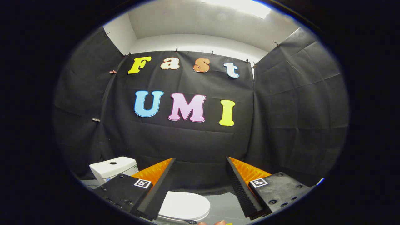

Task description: Open the toilet lid.

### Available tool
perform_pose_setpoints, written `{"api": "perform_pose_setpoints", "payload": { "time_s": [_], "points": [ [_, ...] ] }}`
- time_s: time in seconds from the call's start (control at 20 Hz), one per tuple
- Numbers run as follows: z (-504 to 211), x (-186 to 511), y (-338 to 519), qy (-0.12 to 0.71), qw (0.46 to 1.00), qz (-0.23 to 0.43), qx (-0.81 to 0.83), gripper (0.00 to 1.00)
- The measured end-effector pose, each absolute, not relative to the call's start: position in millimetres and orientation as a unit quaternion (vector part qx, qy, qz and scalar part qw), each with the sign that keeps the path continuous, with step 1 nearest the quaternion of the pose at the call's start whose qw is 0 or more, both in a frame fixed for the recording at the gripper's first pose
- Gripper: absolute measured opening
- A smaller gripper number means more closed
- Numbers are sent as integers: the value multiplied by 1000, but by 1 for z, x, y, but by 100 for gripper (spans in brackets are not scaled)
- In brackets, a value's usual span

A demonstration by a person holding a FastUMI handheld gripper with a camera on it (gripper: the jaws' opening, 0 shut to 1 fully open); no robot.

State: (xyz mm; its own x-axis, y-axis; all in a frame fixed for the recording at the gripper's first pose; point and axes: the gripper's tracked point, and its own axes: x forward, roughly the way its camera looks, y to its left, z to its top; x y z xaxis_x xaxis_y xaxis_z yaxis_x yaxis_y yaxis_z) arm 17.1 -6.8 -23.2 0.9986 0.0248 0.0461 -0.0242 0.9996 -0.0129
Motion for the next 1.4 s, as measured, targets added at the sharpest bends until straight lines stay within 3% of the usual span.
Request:
{"api": "perform_pose_setpoints", "payload": {
  "time_s": [0.65,1.4],
  "points": [
    [-175,11,-3,4,998,55,11,98],
    [-360,8,-23,183,959,84,201,99]
  ]
}}
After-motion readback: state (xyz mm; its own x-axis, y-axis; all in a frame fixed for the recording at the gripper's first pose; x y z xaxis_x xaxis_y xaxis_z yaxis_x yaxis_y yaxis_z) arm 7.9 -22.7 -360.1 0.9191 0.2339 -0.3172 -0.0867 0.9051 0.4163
